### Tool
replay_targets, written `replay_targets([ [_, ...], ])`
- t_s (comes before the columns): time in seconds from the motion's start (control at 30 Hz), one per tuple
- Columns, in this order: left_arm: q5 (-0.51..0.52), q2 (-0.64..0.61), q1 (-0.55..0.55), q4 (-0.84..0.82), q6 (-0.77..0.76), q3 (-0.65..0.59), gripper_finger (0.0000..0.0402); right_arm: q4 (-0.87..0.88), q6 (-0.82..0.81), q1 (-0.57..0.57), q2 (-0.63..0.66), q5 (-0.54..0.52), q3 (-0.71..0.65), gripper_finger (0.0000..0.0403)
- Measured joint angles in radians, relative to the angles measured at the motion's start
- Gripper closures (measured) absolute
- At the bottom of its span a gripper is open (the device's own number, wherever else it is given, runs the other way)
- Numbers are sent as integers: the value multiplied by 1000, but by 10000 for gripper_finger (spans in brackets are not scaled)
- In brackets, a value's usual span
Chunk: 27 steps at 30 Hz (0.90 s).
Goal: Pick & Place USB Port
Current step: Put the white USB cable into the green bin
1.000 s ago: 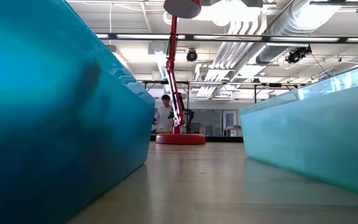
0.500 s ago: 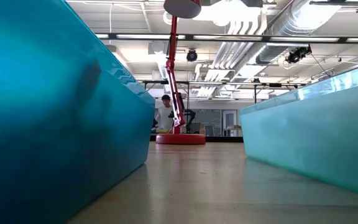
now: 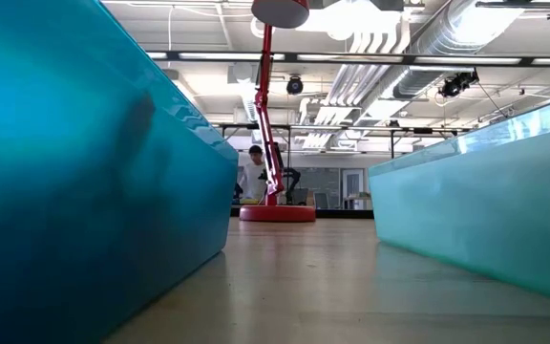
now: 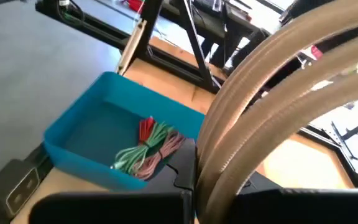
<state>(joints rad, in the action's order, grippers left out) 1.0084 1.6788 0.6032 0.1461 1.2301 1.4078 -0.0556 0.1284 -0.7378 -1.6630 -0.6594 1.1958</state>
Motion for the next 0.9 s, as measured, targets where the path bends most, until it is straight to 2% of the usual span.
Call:
replay_targets([
  [0.23,1,-3,0,-162,-24,2,345,28,5,-24,0,-58,-2,393],
  [0.43,12,-3,14,-280,-223,2,345,132,-34,-48,0,-199,-2,393],
  [0.57,7,-2,31,-389,-337,2,345,277,-146,-62,1,-250,-2,393],
  [0.7,-5,-2,48,-529,-489,2,345,473,-370,-69,2,-209,-2,393],
  [0.9,-62,-2,68,-714,-716,2,345,720,-728,-76,2,25,-1,393],
])
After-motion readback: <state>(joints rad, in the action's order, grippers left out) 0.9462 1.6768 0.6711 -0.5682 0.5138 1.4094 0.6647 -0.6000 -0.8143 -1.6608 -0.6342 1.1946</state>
